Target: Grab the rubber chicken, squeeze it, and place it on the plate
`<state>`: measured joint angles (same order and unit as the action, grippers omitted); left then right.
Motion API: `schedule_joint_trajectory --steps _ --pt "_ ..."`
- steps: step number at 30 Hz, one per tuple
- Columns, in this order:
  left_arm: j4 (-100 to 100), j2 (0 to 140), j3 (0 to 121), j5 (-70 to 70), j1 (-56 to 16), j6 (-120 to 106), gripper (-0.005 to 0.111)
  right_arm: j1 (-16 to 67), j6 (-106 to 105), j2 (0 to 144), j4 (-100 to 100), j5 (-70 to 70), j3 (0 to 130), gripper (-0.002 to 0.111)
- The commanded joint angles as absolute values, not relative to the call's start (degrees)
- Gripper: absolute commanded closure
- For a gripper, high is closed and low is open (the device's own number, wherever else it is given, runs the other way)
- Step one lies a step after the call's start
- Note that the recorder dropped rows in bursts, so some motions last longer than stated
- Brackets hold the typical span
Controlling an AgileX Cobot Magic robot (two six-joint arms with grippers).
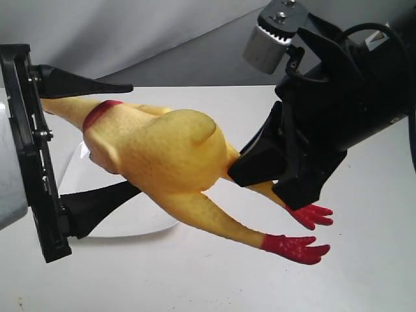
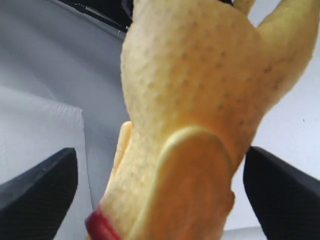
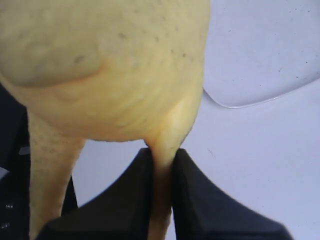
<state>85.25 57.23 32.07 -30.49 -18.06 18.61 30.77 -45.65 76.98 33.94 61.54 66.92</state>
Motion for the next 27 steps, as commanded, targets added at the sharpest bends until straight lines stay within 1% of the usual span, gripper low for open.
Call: schedule_joint_trajectory --steps 1,4,7,8,10,11,14,24,25,27 --pt "83.16 57.49 32.28 -29.98 -18.29 19.50 0.026 30.92 -46.24 76.46 35.29 60.90 66.70 0.108" --pt "83.16 57.49 32.28 -30.13 -18.29 19.50 0.039 30.92 -46.24 76.46 35.29 60.90 66.70 0.108" --pt "83.16 57.49 32.28 -30.33 -18.29 19.64 0.055 30.92 -46.24 76.46 35.29 60.90 66.70 0.108" --pt "83.16 57.49 32.28 -30.33 -18.29 19.74 0.064 30.92 -46.24 76.46 35.29 60.90 66.70 0.108" --pt "83.16 57.49 32.28 -30.33 -18.29 20.91 0.076 30.92 -46.24 76.46 35.29 60.90 66.70 0.108" --pt "83.16 57.49 32.28 -30.33 -18.29 21.77 0.086 30.92 -46.24 76.46 35.29 60.90 66.70 0.108" --pt "83.16 57.49 32.28 -30.33 -18.29 22.97 0.107 30.92 -46.24 76.46 35.29 60.90 66.70 0.108" --pt "84.30 57.49 32.28 -29.63 -18.29 23.11 0.105 30.92 -46.24 76.46 35.29 60.90 66.70 0.108" --pt "84.92 57.49 32.28 -29.06 -18.29 23.11 0.102 30.92 -46.24 76.46 35.29 60.90 66.70 0.108" --pt "84.92 57.49 32.28 -27.50 -18.29 23.11 0.091 30.92 -46.24 76.46 35.29 60.90 66.70 0.108"
